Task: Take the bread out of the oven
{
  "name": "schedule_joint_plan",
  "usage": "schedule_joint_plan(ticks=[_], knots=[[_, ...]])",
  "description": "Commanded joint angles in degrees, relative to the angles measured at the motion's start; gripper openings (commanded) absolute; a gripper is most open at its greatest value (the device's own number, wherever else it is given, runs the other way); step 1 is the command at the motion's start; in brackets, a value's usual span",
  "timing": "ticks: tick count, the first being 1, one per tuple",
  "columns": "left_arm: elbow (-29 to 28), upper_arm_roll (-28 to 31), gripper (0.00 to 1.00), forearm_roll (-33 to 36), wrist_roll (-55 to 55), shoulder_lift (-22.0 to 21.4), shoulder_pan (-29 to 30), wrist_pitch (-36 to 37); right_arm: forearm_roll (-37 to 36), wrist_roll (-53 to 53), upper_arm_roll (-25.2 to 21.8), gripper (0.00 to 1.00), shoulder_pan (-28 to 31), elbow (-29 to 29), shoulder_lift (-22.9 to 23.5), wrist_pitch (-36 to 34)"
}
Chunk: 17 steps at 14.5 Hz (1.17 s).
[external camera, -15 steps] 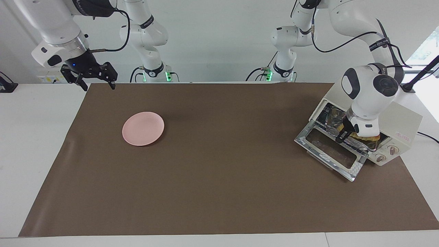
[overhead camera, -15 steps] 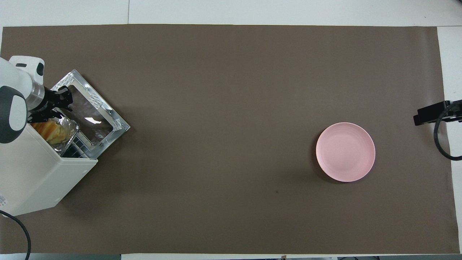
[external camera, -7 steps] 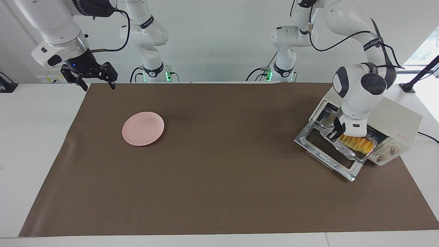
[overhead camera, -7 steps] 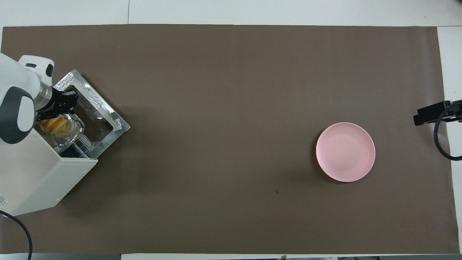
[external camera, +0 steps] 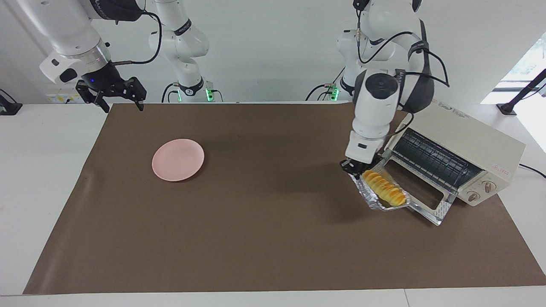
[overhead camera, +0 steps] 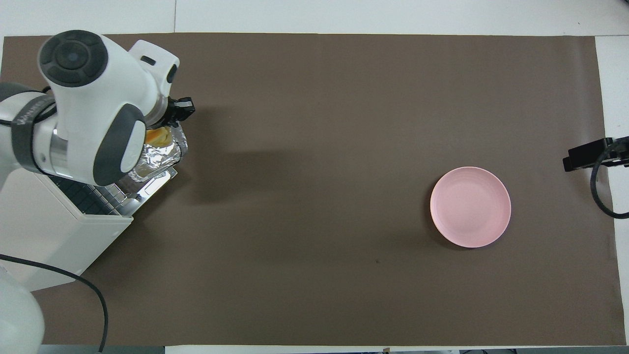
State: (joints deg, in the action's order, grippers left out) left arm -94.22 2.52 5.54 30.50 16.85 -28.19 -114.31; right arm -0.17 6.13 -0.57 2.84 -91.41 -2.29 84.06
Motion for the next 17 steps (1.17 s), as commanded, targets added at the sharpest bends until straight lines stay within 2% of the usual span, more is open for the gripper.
schedule_joint_plan(ticks=[1, 4, 6, 9, 10, 12, 13, 14, 17], knots=[[1.5, 1.0, 0.0, -3.2, -5.4, 1.7, -4.8, -0.1, -0.7, 0.9, 0.4, 1.0, 1.3, -1.4, -1.4, -1.2], [-0.2, 0.6, 0.0, -3.3, -5.4, 2.8, -8.8, -0.8, -0.7, 0.9, 0.3, 1.0, 1.3, -1.3, -1.4, -1.2], [-0.4, 0.7, 0.0, -3.4, -5.1, 5.7, -11.4, -3.2, -0.6, 1.1, 0.3, 1.0, 1.3, -1.3, -1.4, -1.2], [-3.7, 0.7, 0.0, -3.5, -5.1, 5.8, -12.2, -5.6, -0.6, 1.0, 0.3, 1.0, 1.3, -1.5, -1.5, -1.2], [-3.5, 0.7, 0.14, -3.5, -5.1, 5.8, -12.2, -5.2, -0.6, 0.8, 0.4, 1.0, 1.2, -1.9, -1.9, -1.1], [-3.3, 0.7, 0.59, -3.6, -5.1, 5.6, -11.9, -4.9, -0.7, 0.6, 0.4, 1.0, 0.9, -3.2, -2.5, -0.6], [-3.0, 0.7, 0.96, -3.6, -5.1, 5.1, -11.5, -4.1, -0.7, 0.6, 0.4, 1.0, 0.7, -3.6, -2.7, -0.5], [-2.1, 1.0, 1.0, -3.8, -5.1, 4.1, -11.0, -2.9, -0.7, 0.5, 0.4, 1.0, 0.6, -3.6, -2.7, -0.5], [1.5, 1.5, 1.0, -7.5, -5.2, 0.6, -4.4, 2.8, -0.6, -2.7, 0.9, 1.0, -0.1, -4.1, -2.6, 3.0]])
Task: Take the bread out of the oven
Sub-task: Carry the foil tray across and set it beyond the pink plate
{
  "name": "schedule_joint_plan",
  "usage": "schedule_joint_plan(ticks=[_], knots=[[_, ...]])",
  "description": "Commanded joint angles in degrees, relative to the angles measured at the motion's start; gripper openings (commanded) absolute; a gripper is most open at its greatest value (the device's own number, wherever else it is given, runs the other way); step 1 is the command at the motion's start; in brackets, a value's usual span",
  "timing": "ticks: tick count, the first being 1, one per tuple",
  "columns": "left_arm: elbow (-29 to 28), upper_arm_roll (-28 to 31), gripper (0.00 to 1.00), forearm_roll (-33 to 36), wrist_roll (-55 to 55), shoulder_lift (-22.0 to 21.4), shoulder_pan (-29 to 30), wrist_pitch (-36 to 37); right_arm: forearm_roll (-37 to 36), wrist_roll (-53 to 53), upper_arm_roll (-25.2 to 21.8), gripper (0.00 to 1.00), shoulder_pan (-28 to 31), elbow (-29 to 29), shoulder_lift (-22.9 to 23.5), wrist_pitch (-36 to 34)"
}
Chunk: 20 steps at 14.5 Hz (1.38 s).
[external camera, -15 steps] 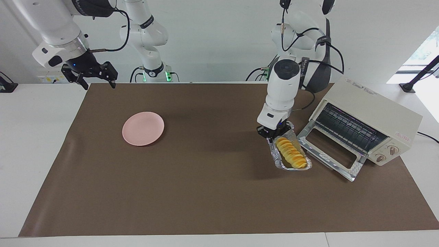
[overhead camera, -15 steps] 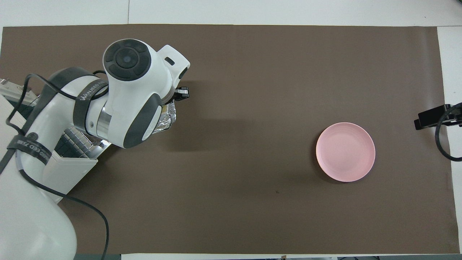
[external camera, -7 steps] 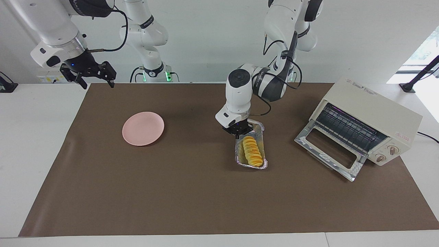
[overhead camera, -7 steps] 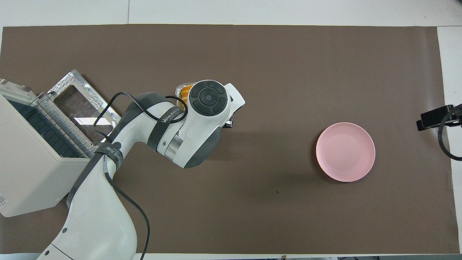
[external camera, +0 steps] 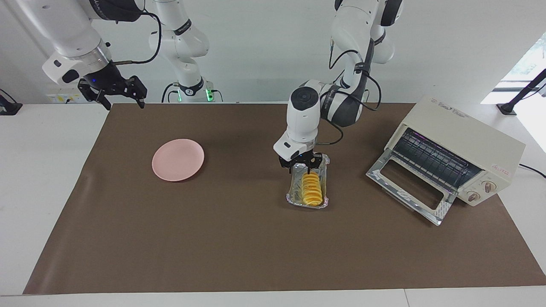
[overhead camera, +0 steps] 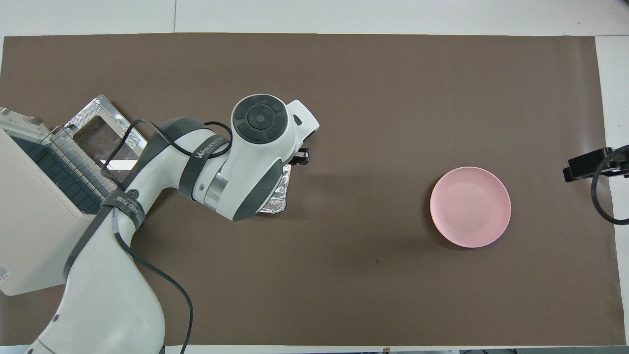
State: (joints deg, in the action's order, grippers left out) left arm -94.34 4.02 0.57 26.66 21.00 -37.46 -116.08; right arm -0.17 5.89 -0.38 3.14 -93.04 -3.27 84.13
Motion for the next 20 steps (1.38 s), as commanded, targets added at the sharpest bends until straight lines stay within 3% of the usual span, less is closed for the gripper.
schedule_joint_plan(ticks=[1, 5, 9, 13, 15, 16, 17, 20], knots=[[2.9, 0.0, 1.0, -2.7, -1.7, -5.0, 8.2, 7.4, -0.4, -5.6, 1.1, 1.0, -1.5, -2.8, -1.5, 4.3], [3.4, -0.1, 1.0, -2.8, -9.5, -11.8, 20.2, 17.7, -0.1, -26.2, 1.4, 1.0, -14.0, -5.2, 1.0, 11.9], [2.7, 0.1, 1.0, -2.7, -16.6, -19.5, 26.1, 31.3, 0.3, -45.1, 1.4, 1.0, -25.2, -1.9, 10.5, 19.9], [-1.3, -0.2, 1.0, -2.6, -19.4, -24.5, 28.8, 35.7, -0.2, -58.4, 1.3, 1.0, -32.4, 3.4, 19.7, 23.5], [-2.0, -0.2, 1.0, -2.6, -22.4, -24.9, 29.3, 34.4, -0.7, -63.6, 1.3, 1.0, -35.1, 7.1, 25.0, 23.9], [-1.5, -0.1, 1.0, -2.7, -22.8, -24.4, 29.5, 33.3, -1.2, -67.2, 1.1, 1.0, -36.8, 11.3, 29.6, 23.7], [-0.2, -0.1, 1.0, -2.6, -23.0, -23.0, 29.4, 35.6, -3.8, -70.5, 1.3, 1.0, -38.7, 17.6, 37.5, 24.8], [0.4, -0.2, 1.0, -2.4, -23.0, -21.7, 29.4, 35.3, -4.0, -70.5, 1.3, 1.0, -38.9, 16.8, 38.9, 29.2]])
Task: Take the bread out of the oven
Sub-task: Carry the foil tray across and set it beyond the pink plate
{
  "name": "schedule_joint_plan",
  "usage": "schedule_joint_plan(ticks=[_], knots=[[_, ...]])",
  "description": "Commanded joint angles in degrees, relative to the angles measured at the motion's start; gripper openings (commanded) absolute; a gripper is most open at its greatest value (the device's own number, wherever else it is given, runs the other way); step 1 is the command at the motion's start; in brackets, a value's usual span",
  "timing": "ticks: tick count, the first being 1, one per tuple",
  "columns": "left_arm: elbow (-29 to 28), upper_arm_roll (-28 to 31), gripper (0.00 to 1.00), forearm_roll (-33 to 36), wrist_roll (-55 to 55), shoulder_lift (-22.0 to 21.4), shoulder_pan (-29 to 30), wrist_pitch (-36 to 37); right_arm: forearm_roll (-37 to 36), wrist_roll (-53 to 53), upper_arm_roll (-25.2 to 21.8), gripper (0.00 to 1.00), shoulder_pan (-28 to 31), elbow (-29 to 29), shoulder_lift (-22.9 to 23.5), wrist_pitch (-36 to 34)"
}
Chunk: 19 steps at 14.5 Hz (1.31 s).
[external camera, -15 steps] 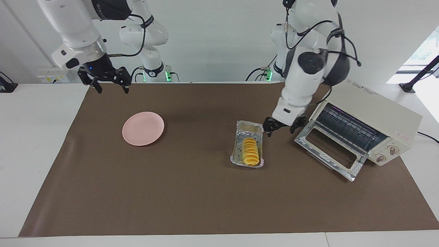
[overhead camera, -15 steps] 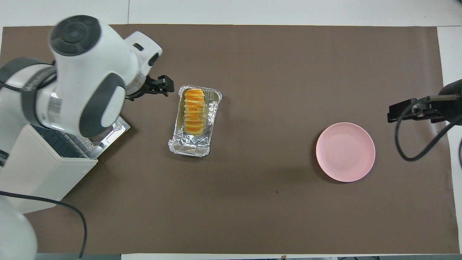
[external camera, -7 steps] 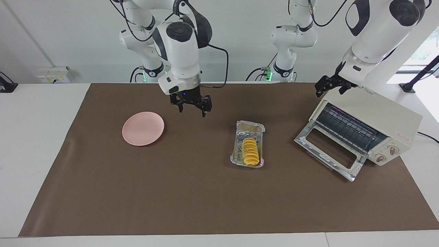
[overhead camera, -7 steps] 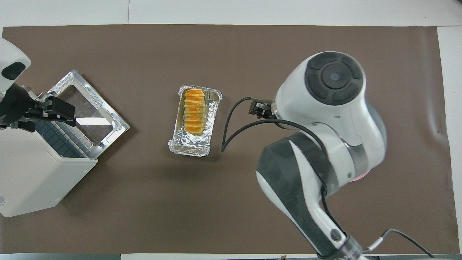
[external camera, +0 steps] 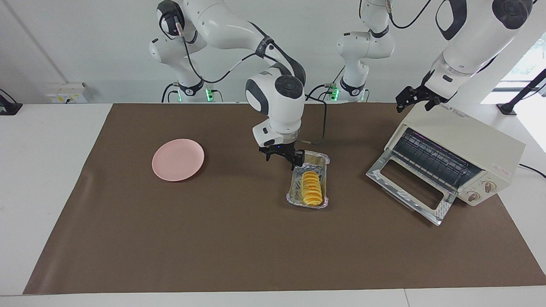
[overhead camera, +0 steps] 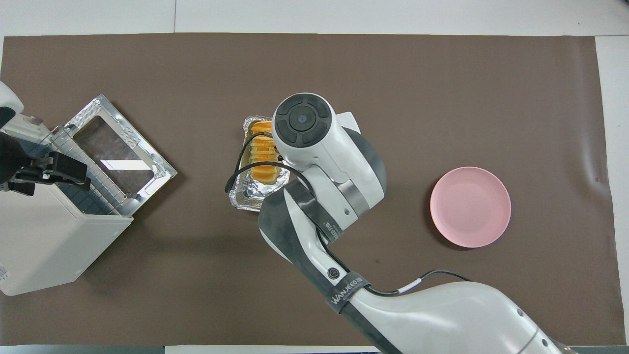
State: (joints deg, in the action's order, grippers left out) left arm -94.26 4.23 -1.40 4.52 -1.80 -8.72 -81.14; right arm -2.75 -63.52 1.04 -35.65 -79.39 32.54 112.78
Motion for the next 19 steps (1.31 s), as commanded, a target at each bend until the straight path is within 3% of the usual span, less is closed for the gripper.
schedule_joint_plan(ticks=[1, 8, 9, 10, 12, 13, 19], knots=[[0.0, -0.5, 1.0, -0.4, -0.7, 0.7, 0.6, 0.5, -1.6, -1.0, -0.2, 1.0, -0.1, 3.1, 4.1, 2.1], [0.0, -0.5, 1.0, 0.0, -0.8, 0.0, 0.5, 1.2, -4.4, 2.6, -0.1, 0.99, -1.9, -0.1, 6.0, 5.5], [0.2, -0.6, 1.0, 0.0, -0.7, -0.7, 0.5, 1.9, -4.4, 3.0, -0.1, 0.92, -1.9, -0.1, 6.1, 5.7], [0.1, -0.6, 1.0, 0.0, -0.7, -1.2, 0.5, 2.2, -4.4, 3.5, -0.1, 0.72, -2.1, -0.1, 6.1, 5.9], [-0.5, -0.5, 1.0, -0.1, -0.1, -1.5, 0.6, 1.9, -4.4, 4.7, -0.1, 0.1, -2.1, -0.2, 6.0, 6.3], [-0.2, -0.5, 1.0, -0.1, -0.1, -1.5, 0.6, 1.8, -4.4, 5.6, -0.1, 0.0, -2.2, -0.2, 6.0, 6.7], [-0.1, -0.5, 1.0, -0.1, 0.0, -1.5, 0.5, 1.7, -3.8, 7.3, -0.1, 0.0, -1.3, 0.5, 5.8, 6.0]])
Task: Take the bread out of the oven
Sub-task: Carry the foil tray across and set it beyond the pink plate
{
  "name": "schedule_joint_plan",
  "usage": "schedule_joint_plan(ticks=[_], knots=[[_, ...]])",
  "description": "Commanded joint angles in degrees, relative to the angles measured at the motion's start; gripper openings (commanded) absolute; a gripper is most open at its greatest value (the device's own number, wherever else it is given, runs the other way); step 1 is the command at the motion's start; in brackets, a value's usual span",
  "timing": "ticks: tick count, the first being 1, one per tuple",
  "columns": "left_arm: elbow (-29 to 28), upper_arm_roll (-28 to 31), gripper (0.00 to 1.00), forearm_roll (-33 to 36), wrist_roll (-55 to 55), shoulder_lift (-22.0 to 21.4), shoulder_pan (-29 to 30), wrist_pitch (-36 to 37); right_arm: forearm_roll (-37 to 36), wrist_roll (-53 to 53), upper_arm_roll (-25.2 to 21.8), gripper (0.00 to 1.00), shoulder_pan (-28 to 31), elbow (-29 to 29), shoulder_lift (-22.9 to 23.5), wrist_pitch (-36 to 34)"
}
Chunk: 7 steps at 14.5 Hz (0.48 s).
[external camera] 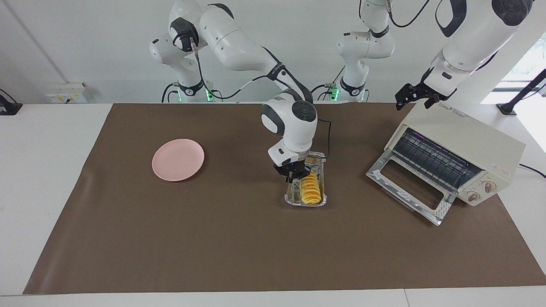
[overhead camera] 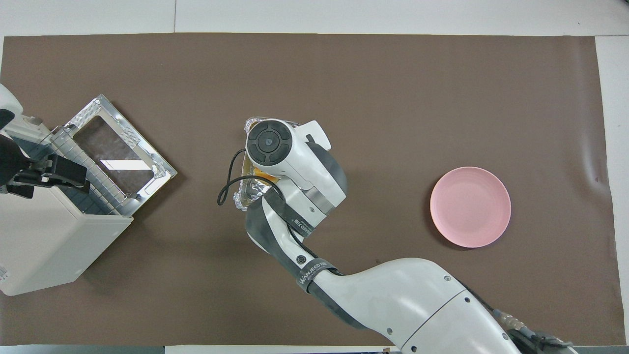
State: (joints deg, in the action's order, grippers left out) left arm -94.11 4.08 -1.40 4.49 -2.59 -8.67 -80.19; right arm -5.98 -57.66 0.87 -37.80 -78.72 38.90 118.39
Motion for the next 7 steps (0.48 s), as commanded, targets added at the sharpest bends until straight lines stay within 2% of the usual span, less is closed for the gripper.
schedule_joint_plan(ticks=[1, 3, 7], knots=[[-0.3, -0.3, 1.0, -0.1, 0.0, -0.7, 0.5, 0.7, 0.1, 2.3, 0.1, 0.0, 1.7, 0.3, -1.1, -0.2], [-0.3, -0.3, 1.0, -0.1, 0.0, -0.7, 0.5, 0.7, 0.6, 4.8, 0.2, 0.0, 4.6, 1.5, -2.3, -4.5], [-0.3, -0.3, 1.0, -0.1, 0.0, -0.7, 0.5, 0.7, 1.9, 16.8, 0.2, 0.0, 11.4, 9.2, -2.5, -14.0]])
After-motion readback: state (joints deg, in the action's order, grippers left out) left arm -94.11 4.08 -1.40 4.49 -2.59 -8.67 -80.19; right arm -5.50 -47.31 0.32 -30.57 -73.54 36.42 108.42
